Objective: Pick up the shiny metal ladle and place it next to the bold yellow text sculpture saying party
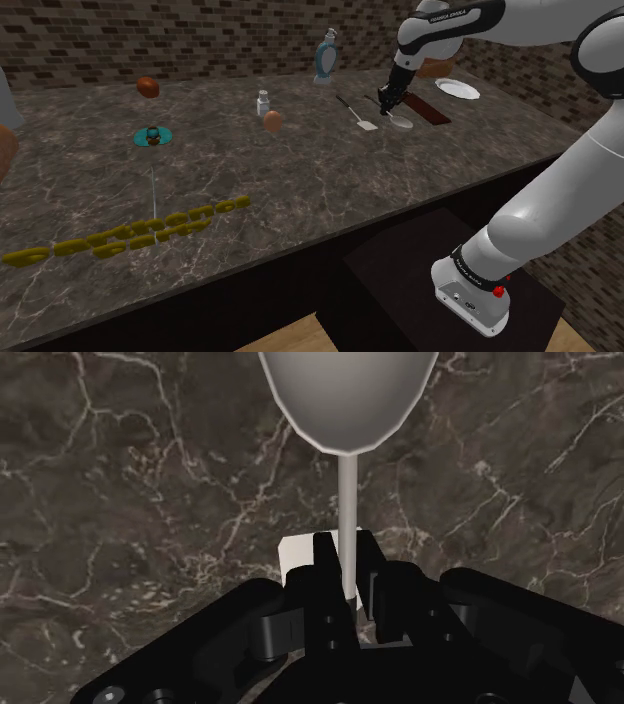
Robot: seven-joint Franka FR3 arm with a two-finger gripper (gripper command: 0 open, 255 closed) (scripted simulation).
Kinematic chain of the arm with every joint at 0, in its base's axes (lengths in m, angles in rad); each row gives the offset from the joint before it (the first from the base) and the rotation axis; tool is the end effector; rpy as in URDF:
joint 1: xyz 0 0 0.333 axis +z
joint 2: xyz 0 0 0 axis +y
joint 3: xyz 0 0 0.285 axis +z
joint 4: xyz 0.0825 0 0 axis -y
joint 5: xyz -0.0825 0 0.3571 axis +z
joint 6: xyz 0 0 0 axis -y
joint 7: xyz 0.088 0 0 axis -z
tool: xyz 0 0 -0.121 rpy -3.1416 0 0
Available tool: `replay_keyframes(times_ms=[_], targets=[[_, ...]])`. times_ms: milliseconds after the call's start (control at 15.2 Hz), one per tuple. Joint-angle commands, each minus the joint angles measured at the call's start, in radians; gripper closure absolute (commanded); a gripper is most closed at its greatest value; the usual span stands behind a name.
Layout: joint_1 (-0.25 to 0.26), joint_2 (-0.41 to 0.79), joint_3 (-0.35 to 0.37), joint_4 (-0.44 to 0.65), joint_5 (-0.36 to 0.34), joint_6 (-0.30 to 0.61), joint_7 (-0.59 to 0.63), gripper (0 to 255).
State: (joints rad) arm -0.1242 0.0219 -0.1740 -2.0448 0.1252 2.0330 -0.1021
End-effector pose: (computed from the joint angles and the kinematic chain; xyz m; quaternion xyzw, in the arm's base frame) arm 0.5056 -0.1461 0.3955 -0.9904 0.1264 0.0056 0.0559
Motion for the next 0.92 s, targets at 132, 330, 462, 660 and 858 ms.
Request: replay_keyframes(times_ms=[132, 330, 462, 660, 858], targets=[[-0.001, -0.017, -0.001, 0.033, -0.006, -0.051, 0.006, 255], [-0.001, -0.028, -0.001, 0.062, -0.01, -0.089, 0.011, 255], [-0.001, -0.034, -0.001, 0.082, -0.012, -0.115, 0.015, 255], [-0.001, -0.041, -0.002, 0.114, -0.015, -0.154, 0.02, 255], [-0.002, -0.047, -0.002, 0.148, -0.018, -0.193, 0.024, 255]])
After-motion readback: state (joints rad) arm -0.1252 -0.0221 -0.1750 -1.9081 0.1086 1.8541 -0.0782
